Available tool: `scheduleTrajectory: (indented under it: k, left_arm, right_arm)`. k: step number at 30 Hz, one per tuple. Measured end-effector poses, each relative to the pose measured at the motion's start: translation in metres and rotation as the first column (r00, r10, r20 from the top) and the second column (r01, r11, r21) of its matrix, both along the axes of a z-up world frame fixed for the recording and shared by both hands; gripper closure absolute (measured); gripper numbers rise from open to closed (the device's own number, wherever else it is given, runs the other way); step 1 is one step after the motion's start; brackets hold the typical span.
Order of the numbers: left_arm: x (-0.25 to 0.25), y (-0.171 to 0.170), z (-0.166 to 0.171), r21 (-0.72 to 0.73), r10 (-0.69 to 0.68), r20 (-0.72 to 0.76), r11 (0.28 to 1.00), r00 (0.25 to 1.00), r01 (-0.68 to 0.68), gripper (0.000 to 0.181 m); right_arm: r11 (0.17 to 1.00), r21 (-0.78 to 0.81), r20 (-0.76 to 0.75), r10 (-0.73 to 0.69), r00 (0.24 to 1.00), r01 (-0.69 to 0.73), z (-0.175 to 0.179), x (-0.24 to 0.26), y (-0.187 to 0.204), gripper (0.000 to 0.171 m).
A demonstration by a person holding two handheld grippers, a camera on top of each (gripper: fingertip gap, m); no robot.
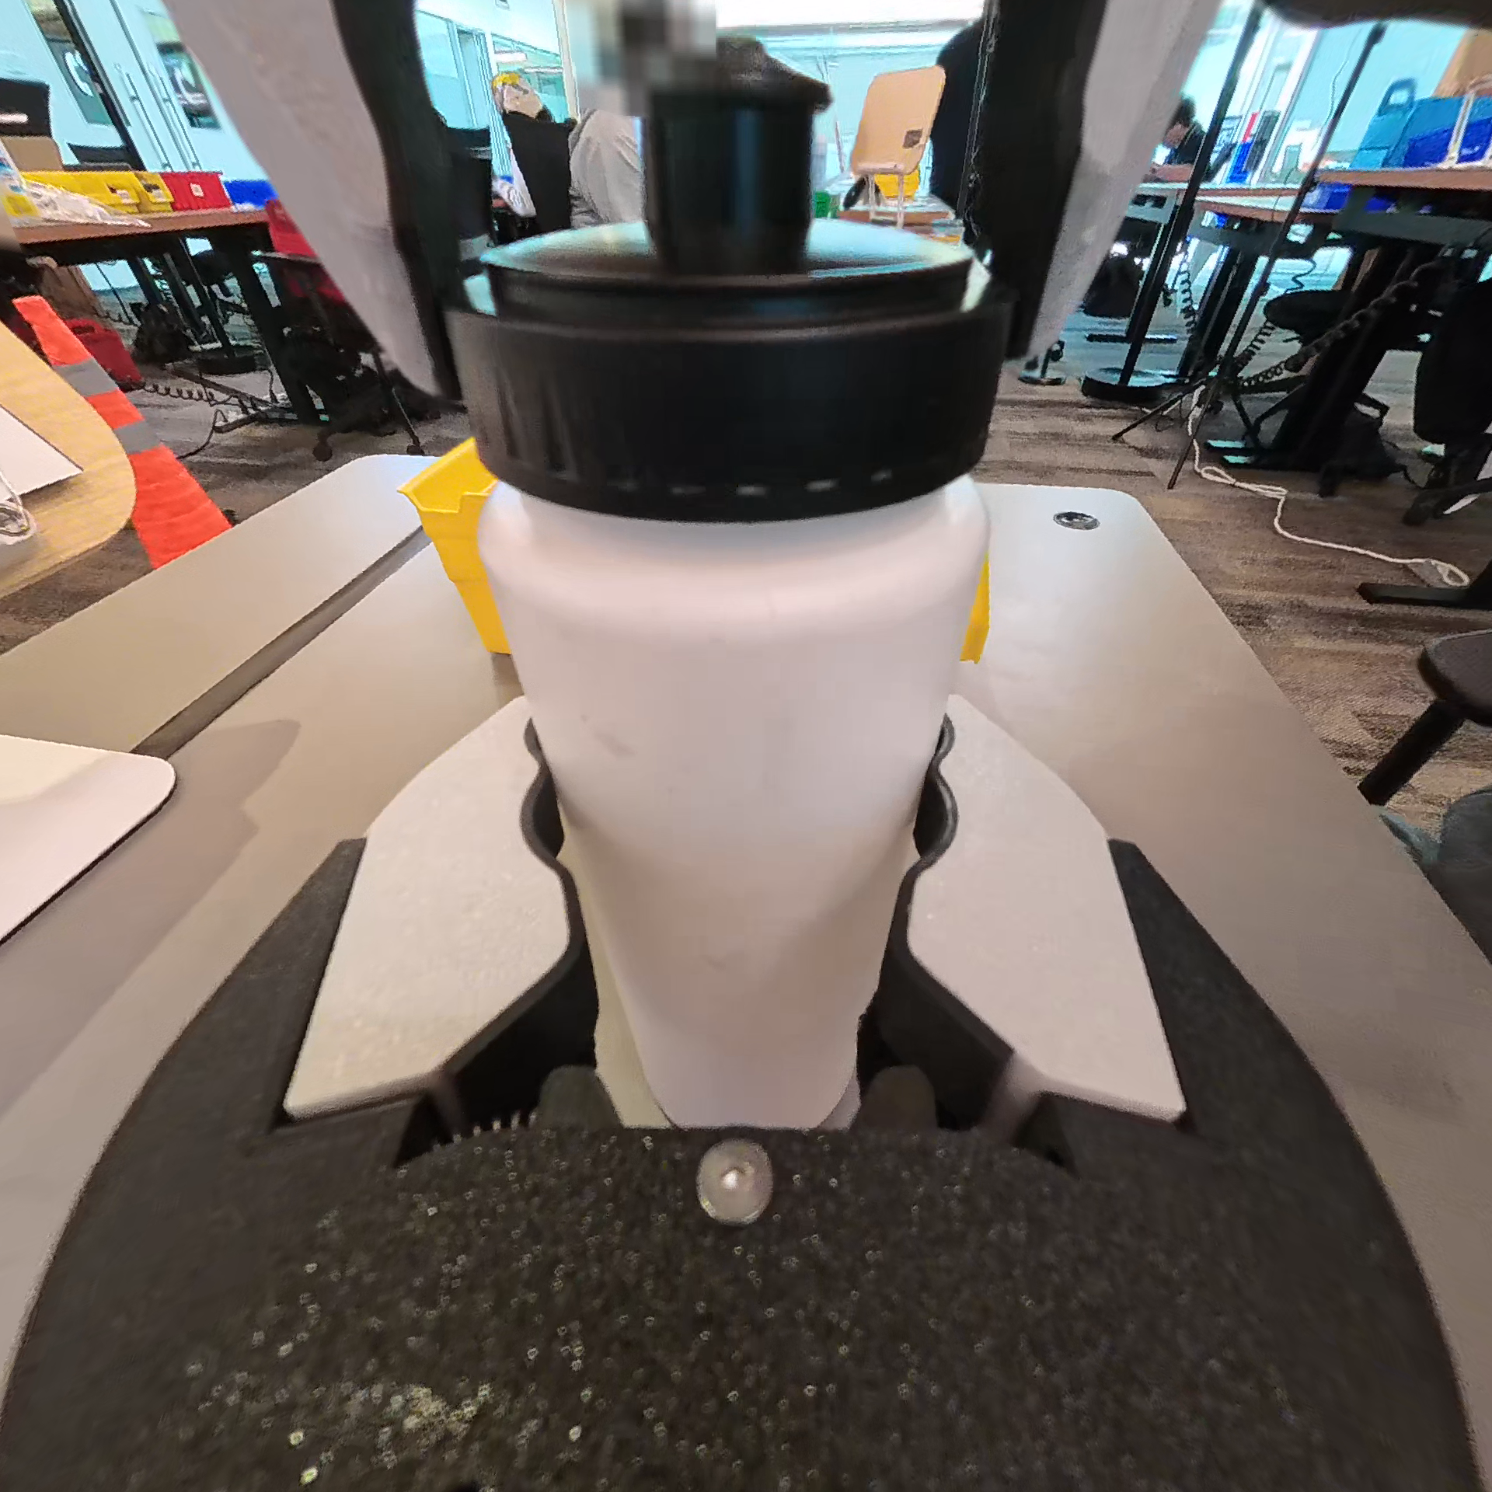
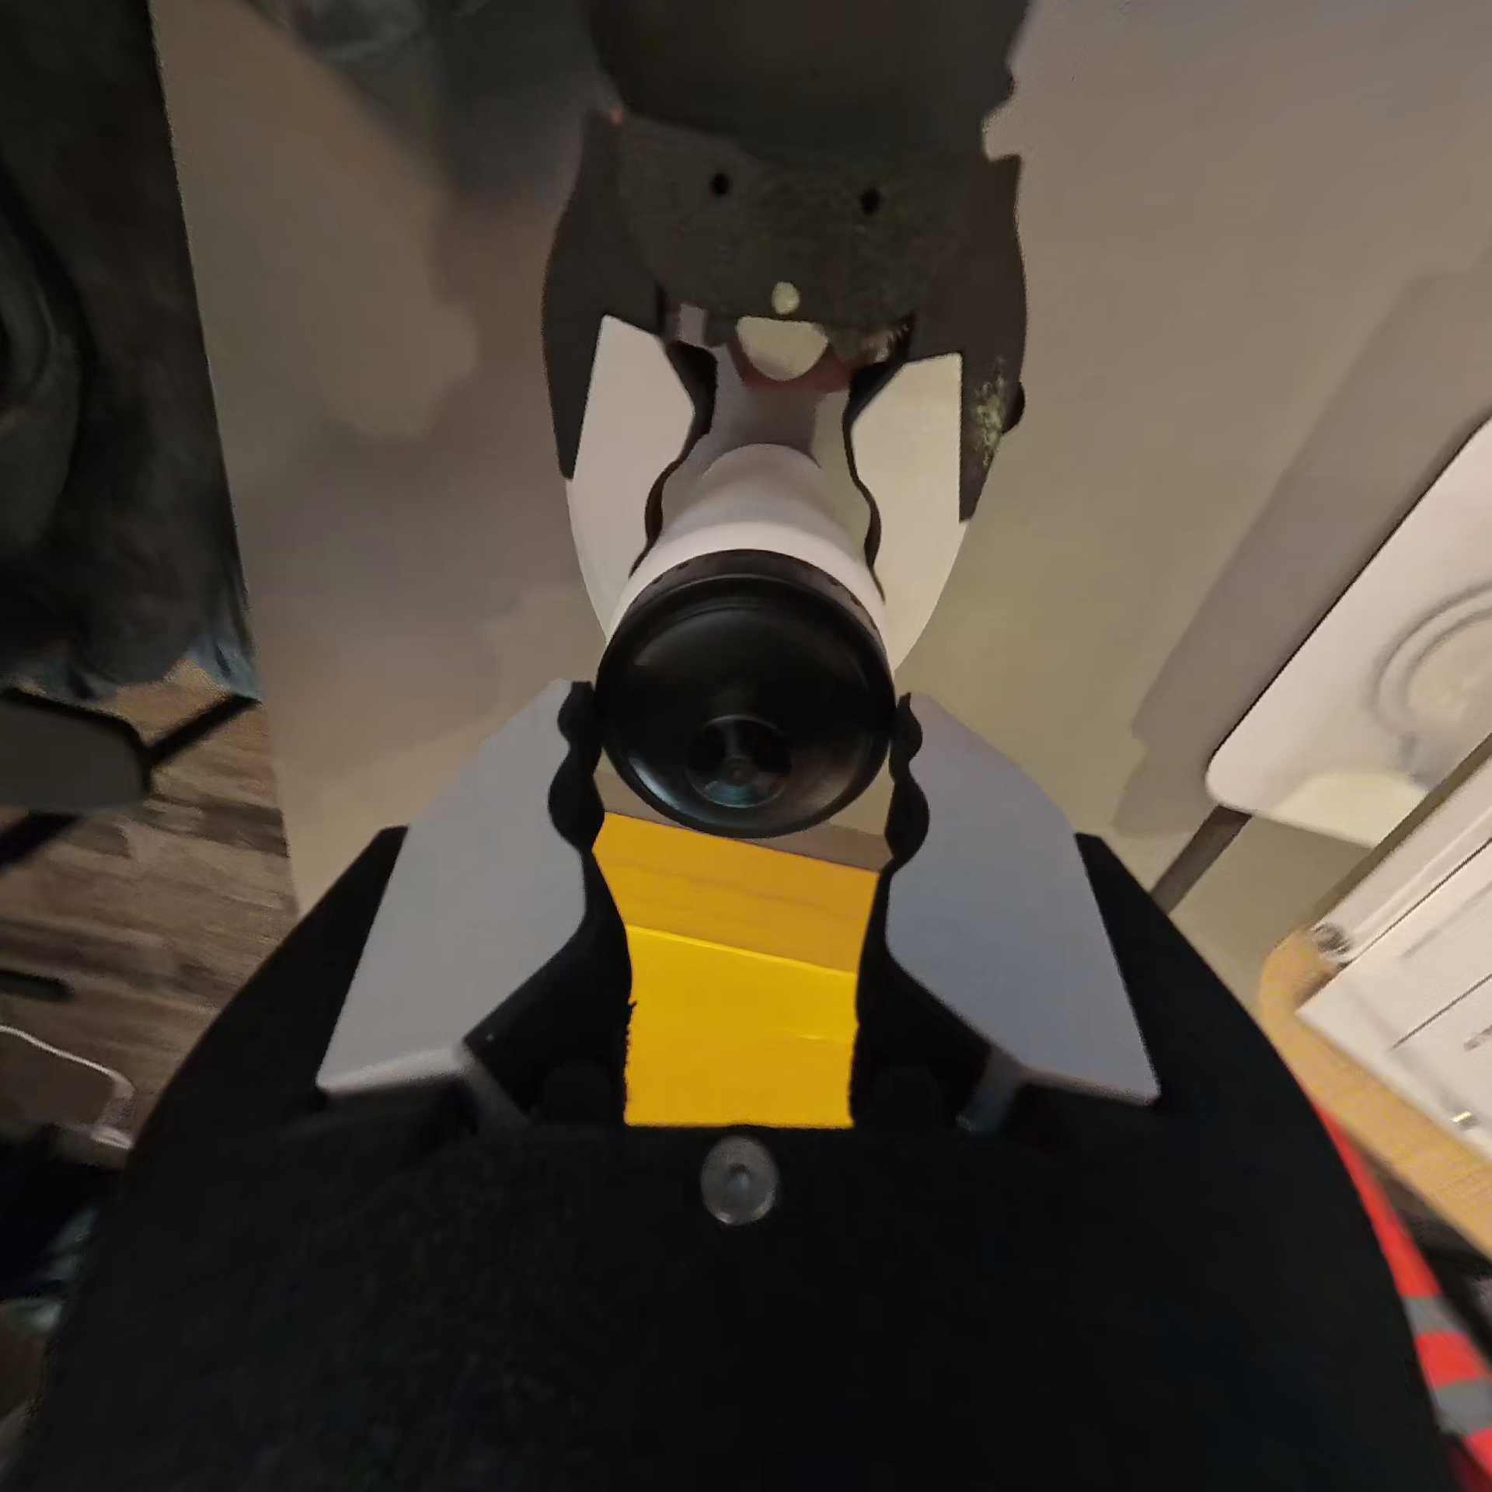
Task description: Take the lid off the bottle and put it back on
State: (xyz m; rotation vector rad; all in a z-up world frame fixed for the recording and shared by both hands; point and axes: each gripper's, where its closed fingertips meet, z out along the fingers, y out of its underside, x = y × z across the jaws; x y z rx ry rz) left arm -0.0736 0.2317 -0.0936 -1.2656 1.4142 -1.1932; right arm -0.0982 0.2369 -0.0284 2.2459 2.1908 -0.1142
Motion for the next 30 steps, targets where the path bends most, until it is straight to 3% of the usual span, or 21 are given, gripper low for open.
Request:
scheduleTrajectory:
  k: [4, 7, 13, 16, 18, 21, 24, 27, 30]
  left_arm:
    - [0.001, 0.0, 0.0, 0.003, 0.001, 0.008, 1.0, 1.0, -0.001, 0.095]
    - [0.001, 0.001, 0.0, 0.006, 0.007, -0.003, 1.0, 1.0, -0.007, 0.095]
    - [0.002, 0.006, 0.001, -0.037, 0.01, 0.032, 0.999, 0.999, -0.009, 0.095]
    - [0.002, 0.006, 0.001, -0.031, 0.01, 0.025, 0.999, 1.0, -0.009, 0.095]
    - [0.002, 0.004, 0.001, -0.02, 0.008, 0.02, 1.0, 1.0, -0.007, 0.095]
    - [0.002, 0.001, 0.0, 0.005, 0.005, 0.016, 1.0, 1.0, -0.005, 0.095]
    - [0.001, -0.001, 0.0, 0.014, 0.001, 0.006, 1.0, 1.0, -0.001, 0.095]
    - [0.0, -0.004, 0.0, 0.024, -0.006, 0.001, 1.0, 1.0, 0.005, 0.095]
    - [-0.001, -0.005, 0.0, 0.015, -0.019, 0.002, 1.0, 1.0, 0.019, 0.095]
  right_arm:
    - [0.972, 0.012, 0.023, -0.233, 0.972, 0.233, 0.0, 0.001, 0.0, 0.102]
    - [0.9, 0.016, 0.011, -0.436, 0.9, 0.436, 0.0, 0.001, 0.0, 0.102]
    - [0.594, -0.028, -0.031, -0.805, 0.593, 0.804, 0.0, 0.001, 0.006, 0.101]
    - [0.45, -0.028, -0.002, -0.893, 0.45, 0.893, 0.0, 0.0, 0.006, 0.101]
    - [0.405, -0.024, 0.029, -0.913, 0.406, 0.914, 0.0, 0.0, 0.004, 0.101]
    - [0.454, -0.028, 0.068, -0.888, 0.455, 0.891, 0.0, 0.002, -0.003, 0.101]
    - [0.701, -0.058, 0.087, -0.706, 0.703, 0.711, 0.004, 0.003, -0.011, 0.093]
    - [0.945, -0.02, 0.081, -0.325, 0.942, 0.328, 0.013, 0.01, -0.015, 0.076]
    - [0.998, 0.047, 0.028, 0.043, 0.999, -0.045, 0.023, 0.01, -0.015, 0.084]
